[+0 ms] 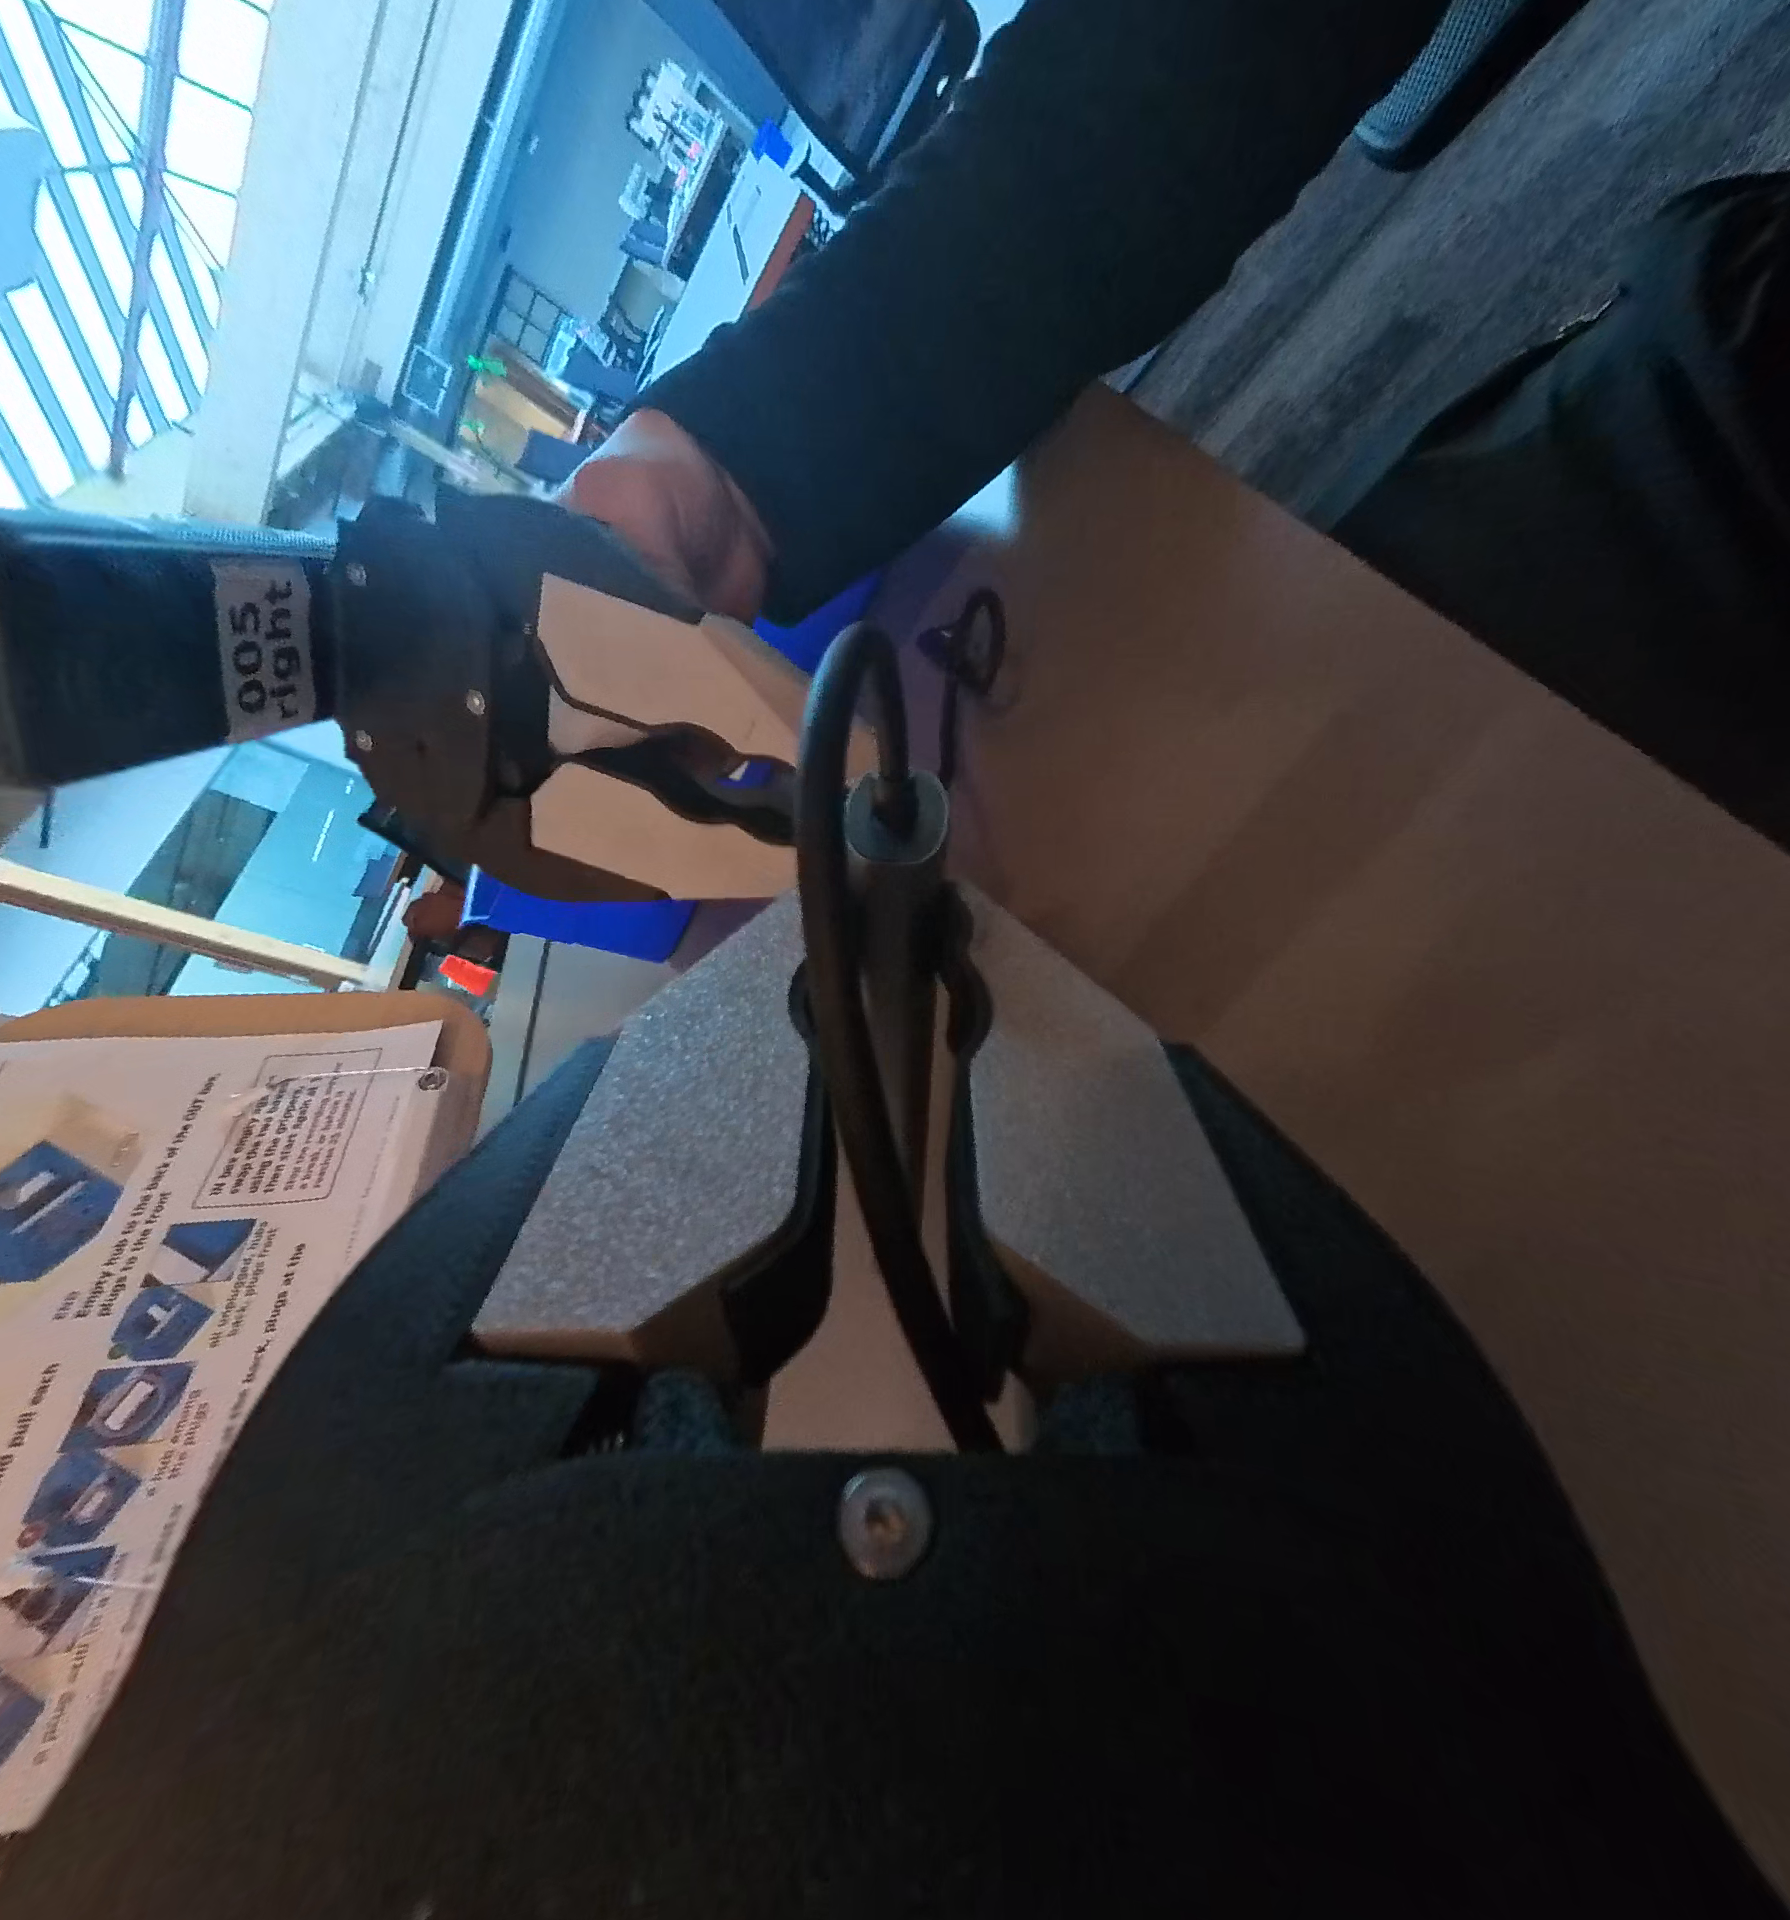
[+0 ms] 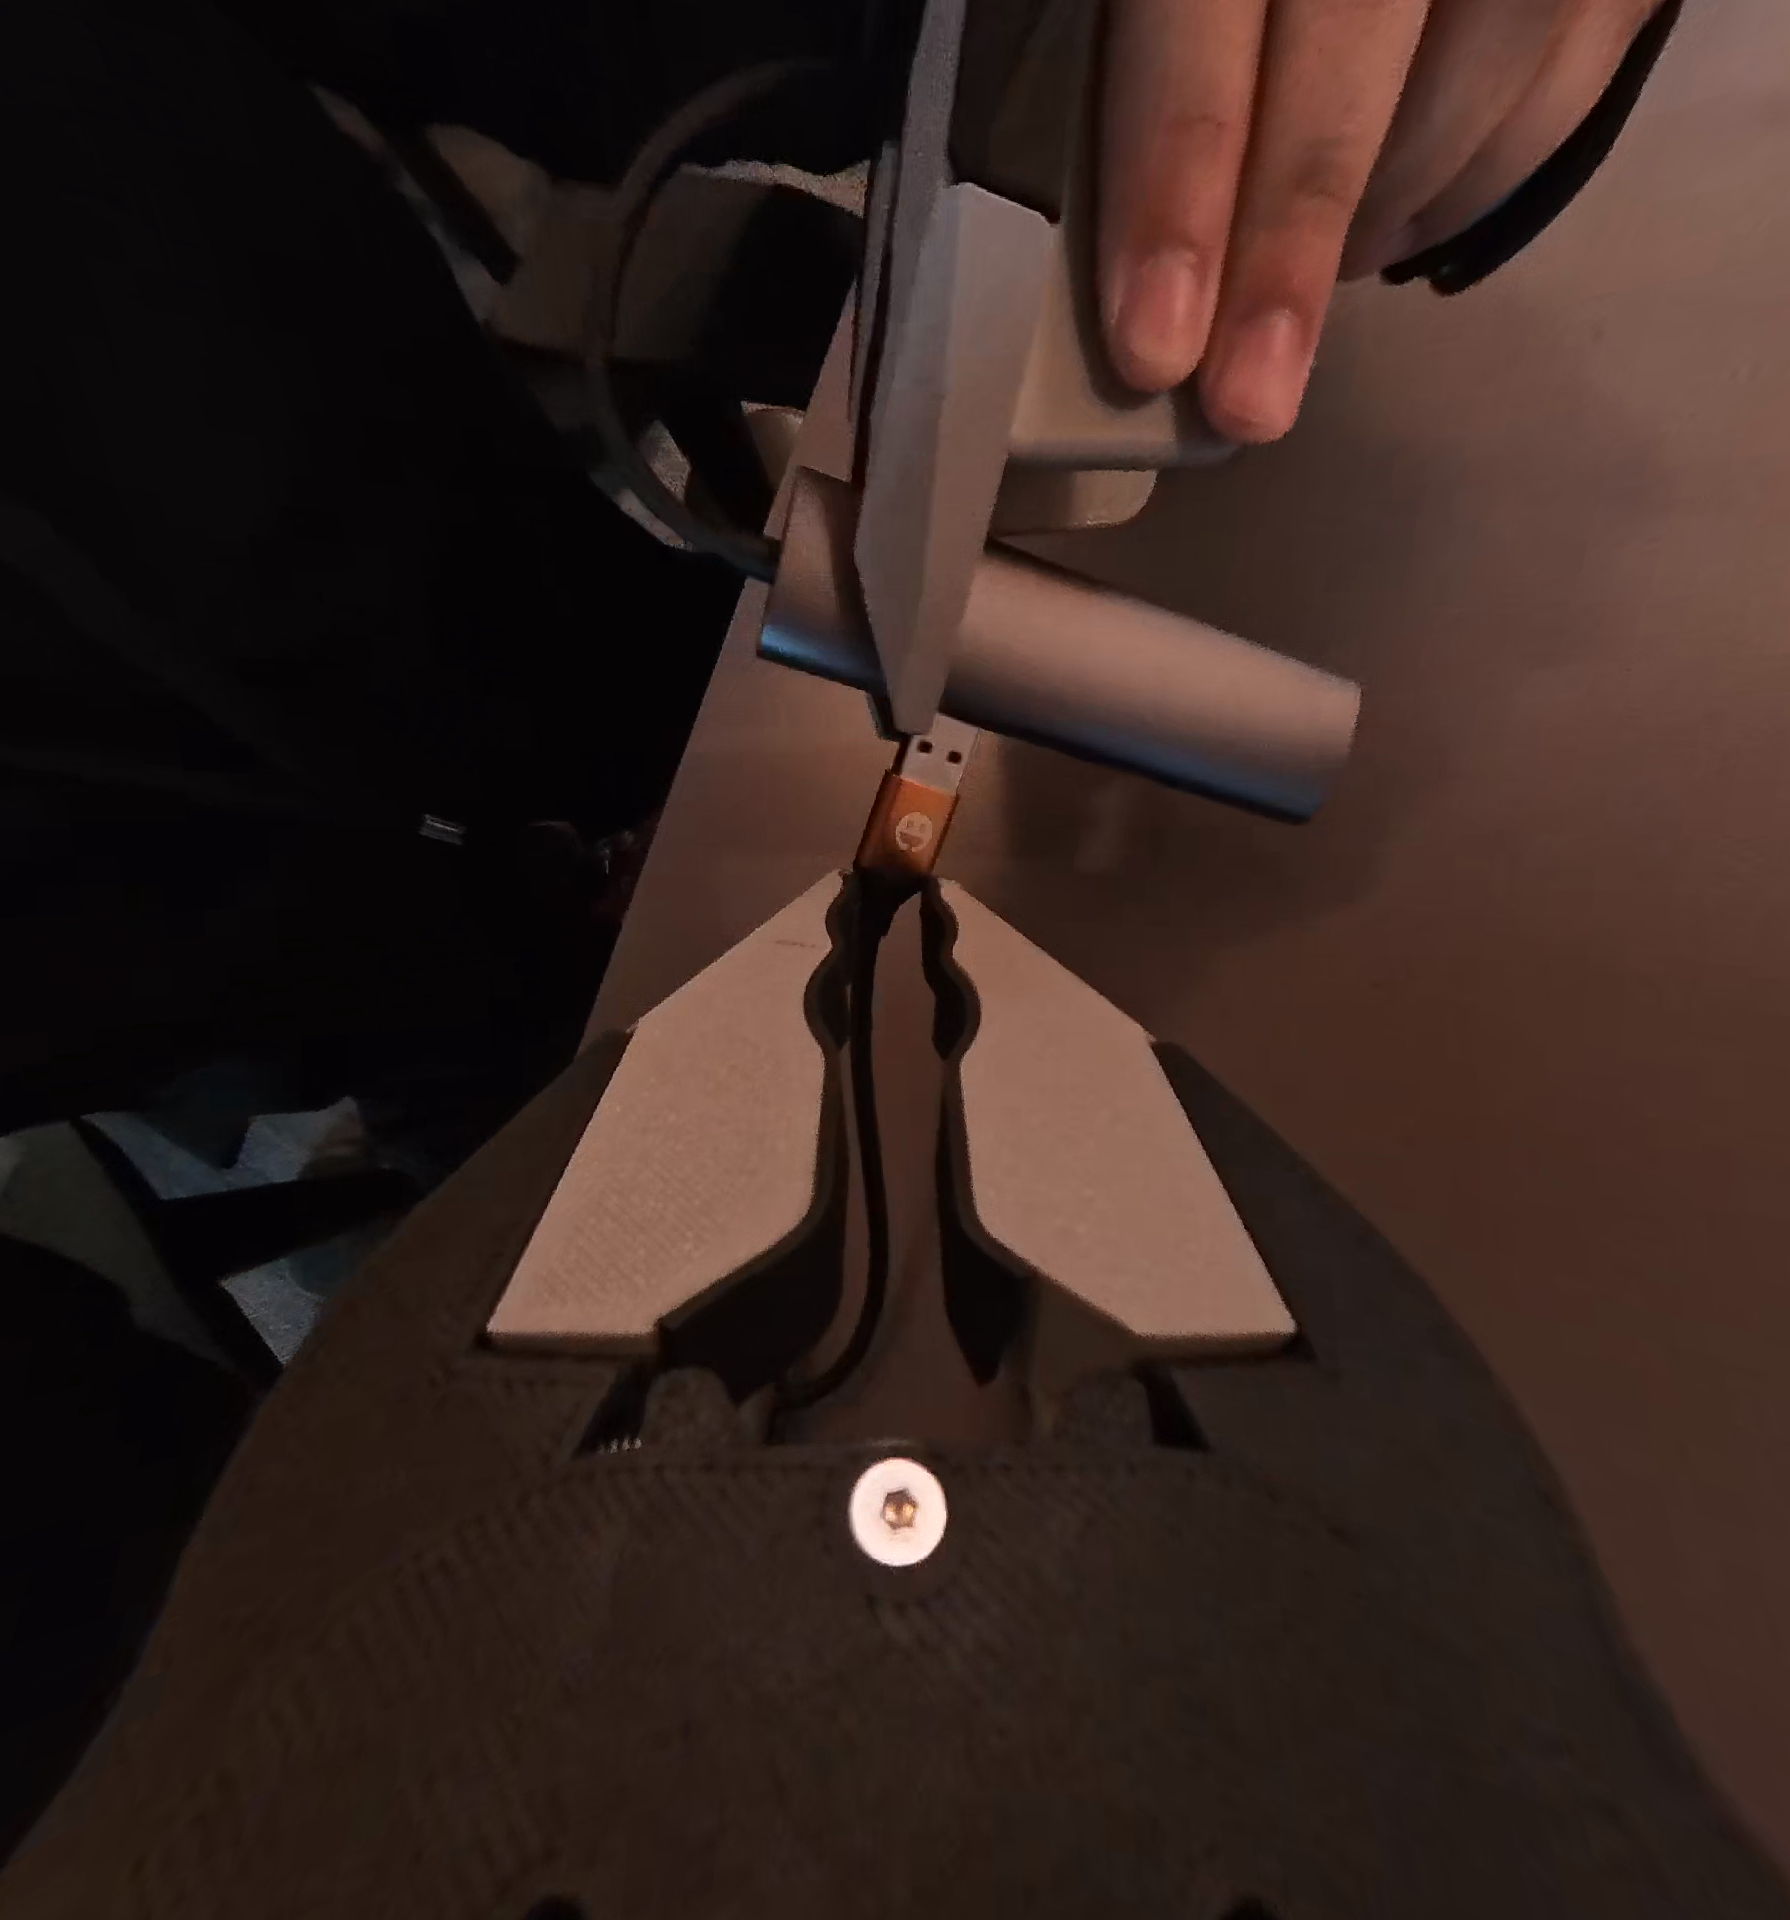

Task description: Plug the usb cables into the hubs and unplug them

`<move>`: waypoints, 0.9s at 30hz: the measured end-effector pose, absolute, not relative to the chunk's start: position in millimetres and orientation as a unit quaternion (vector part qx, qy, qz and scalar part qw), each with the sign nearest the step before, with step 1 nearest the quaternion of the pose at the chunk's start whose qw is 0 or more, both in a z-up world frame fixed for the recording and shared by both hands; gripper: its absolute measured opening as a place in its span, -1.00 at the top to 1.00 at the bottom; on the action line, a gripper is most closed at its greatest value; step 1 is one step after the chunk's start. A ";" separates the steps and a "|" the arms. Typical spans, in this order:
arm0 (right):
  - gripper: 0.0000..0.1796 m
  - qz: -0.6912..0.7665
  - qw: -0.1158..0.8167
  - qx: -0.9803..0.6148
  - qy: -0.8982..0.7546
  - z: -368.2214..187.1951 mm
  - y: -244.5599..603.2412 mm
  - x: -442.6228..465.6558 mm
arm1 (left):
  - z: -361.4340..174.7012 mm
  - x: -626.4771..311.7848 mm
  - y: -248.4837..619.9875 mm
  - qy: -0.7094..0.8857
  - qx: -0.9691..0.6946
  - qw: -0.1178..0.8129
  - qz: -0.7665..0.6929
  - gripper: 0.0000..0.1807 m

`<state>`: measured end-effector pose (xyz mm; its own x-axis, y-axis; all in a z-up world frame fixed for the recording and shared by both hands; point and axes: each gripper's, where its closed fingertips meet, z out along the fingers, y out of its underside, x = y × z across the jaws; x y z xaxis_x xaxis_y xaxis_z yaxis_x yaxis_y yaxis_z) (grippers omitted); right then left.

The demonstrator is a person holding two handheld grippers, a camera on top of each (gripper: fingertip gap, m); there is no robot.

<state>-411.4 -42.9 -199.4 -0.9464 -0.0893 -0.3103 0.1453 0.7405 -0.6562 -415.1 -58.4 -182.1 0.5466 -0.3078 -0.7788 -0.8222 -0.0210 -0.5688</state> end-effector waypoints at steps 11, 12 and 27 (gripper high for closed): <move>0.90 -0.362 0.127 -0.006 0.924 -192.8 -47.3 -408.2 | -173.1 -411.8 -59.4 0.403 -0.670 0.586 0.212 0.84; 0.90 -0.365 0.129 -0.004 0.922 -191.9 -47.4 -408.3 | -172.0 -411.9 -59.5 0.403 -0.670 0.586 0.214 0.84; 0.90 -0.329 0.152 0.015 0.932 -223.2 -57.7 -409.5 | -194.8 -413.6 -58.9 0.409 -0.715 0.533 0.192 0.83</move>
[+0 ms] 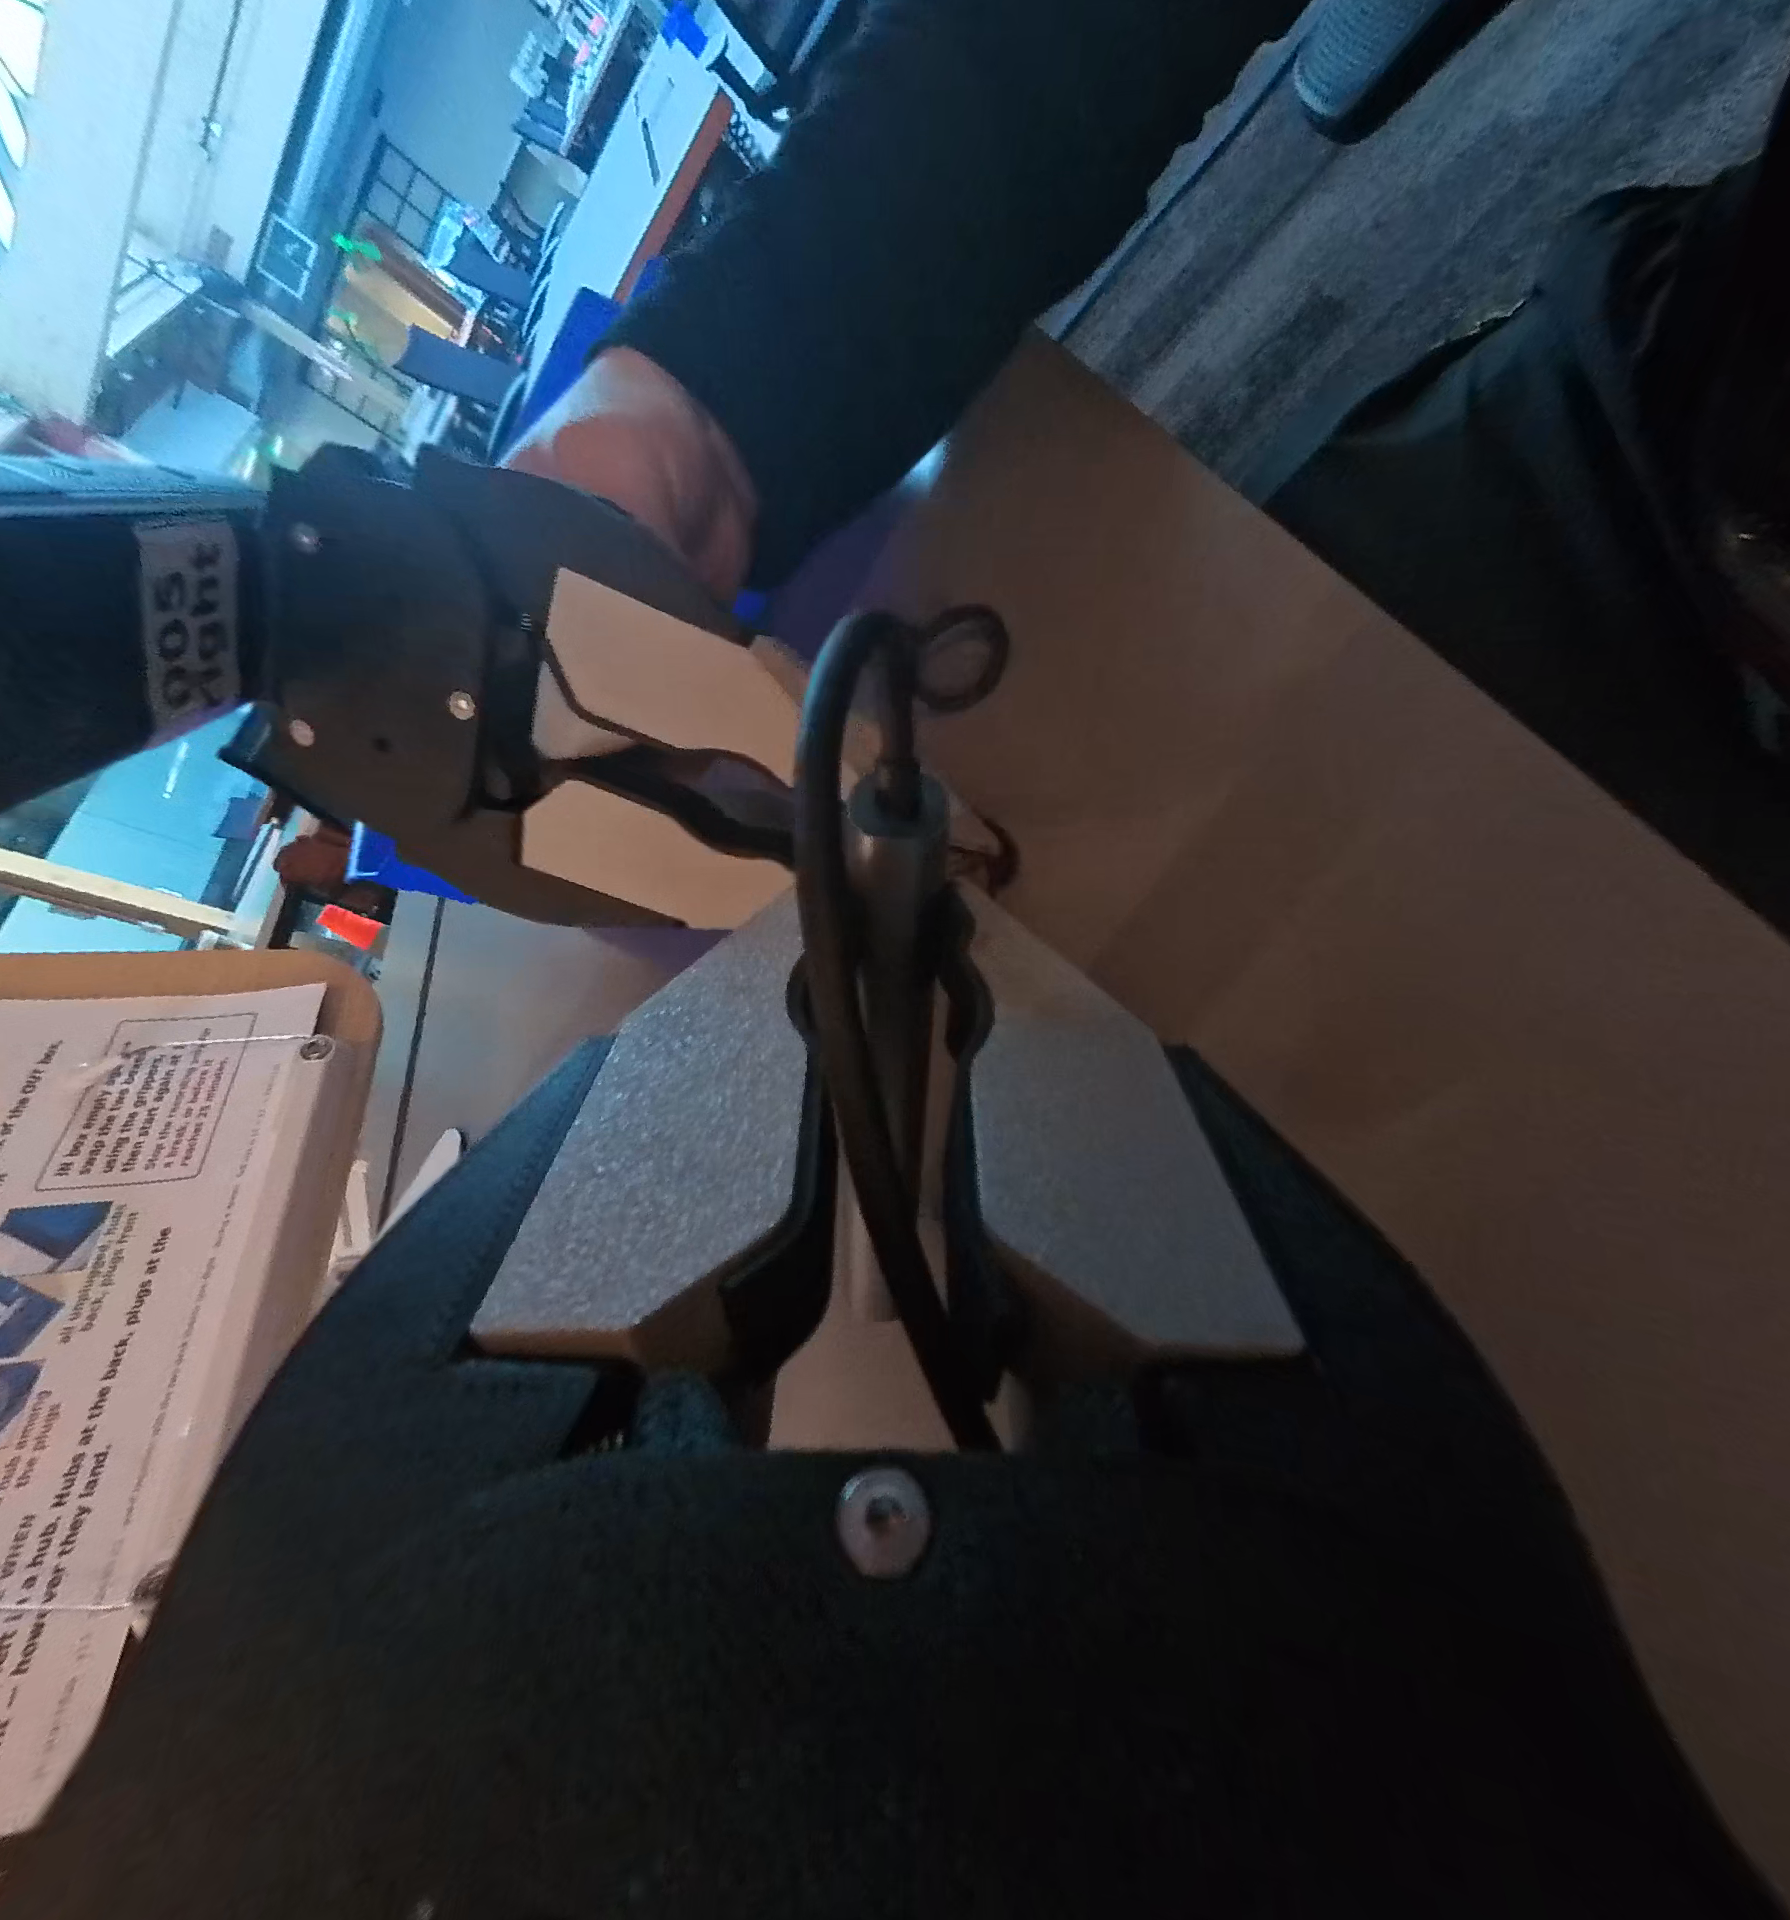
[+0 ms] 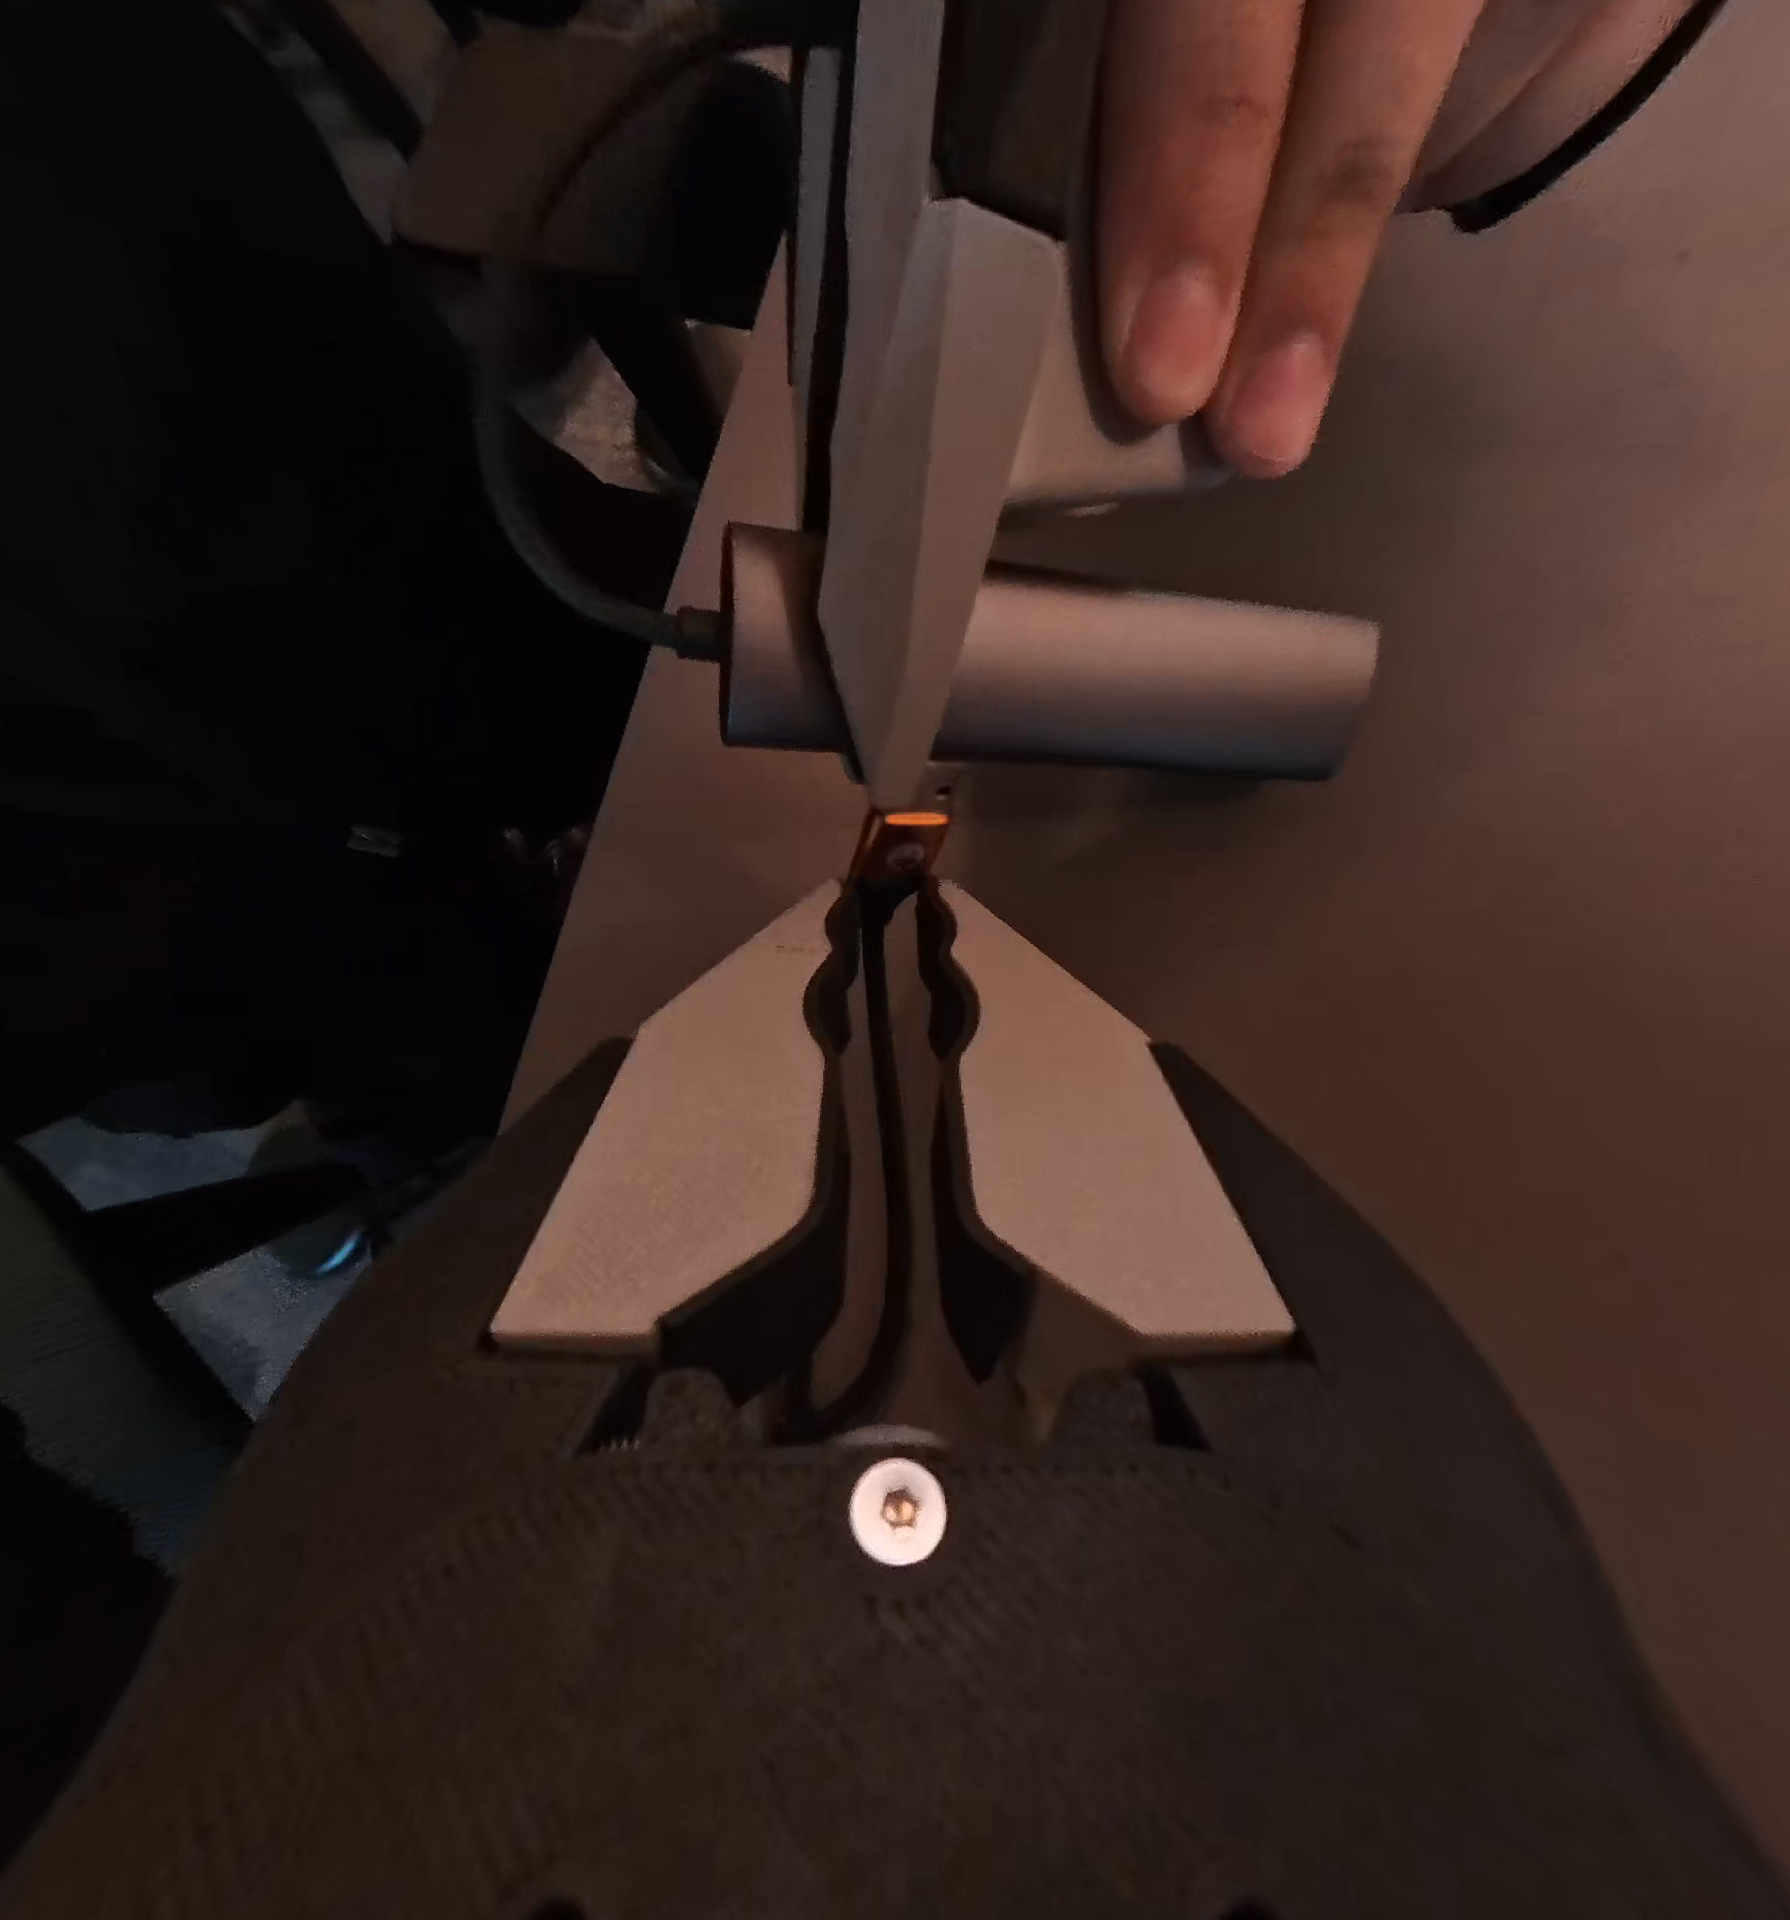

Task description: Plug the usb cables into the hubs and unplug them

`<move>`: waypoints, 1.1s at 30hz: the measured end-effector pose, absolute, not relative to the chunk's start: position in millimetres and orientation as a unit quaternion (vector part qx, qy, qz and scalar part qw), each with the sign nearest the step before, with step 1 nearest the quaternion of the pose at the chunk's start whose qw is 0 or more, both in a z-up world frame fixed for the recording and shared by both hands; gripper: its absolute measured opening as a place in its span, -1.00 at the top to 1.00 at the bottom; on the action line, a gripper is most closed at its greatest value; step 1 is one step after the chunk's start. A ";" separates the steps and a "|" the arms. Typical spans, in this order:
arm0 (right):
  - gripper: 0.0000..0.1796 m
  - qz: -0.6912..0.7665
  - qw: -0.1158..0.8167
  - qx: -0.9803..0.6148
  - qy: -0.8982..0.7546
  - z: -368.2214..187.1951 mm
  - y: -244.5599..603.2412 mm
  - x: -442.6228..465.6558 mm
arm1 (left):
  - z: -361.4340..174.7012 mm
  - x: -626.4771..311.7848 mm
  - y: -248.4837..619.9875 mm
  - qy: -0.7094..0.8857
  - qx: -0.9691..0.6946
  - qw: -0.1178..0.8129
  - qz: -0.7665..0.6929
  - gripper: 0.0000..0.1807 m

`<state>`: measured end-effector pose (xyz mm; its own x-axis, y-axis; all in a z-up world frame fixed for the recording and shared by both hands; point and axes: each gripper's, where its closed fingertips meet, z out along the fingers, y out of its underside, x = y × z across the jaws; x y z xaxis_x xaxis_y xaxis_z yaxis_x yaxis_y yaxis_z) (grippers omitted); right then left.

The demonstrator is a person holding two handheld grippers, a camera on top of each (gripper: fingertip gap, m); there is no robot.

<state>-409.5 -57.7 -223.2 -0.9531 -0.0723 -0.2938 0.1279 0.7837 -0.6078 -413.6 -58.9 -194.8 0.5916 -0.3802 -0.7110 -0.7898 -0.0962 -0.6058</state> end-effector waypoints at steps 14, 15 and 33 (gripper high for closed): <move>1.00 -0.384 0.073 0.089 0.916 -205.9 -38.1 -448.8 | -201.2 -411.1 -57.1 0.429 -0.716 0.512 0.204 0.83; 1.00 -0.384 0.075 0.101 0.915 -208.4 -35.4 -452.1 | -200.6 -415.9 -58.6 0.422 -0.719 0.511 0.209 0.84; 0.41 -0.384 0.005 0.061 0.921 -243.7 -55.0 -400.9 | -166.8 -454.3 -70.2 0.356 -0.696 0.546 0.302 0.85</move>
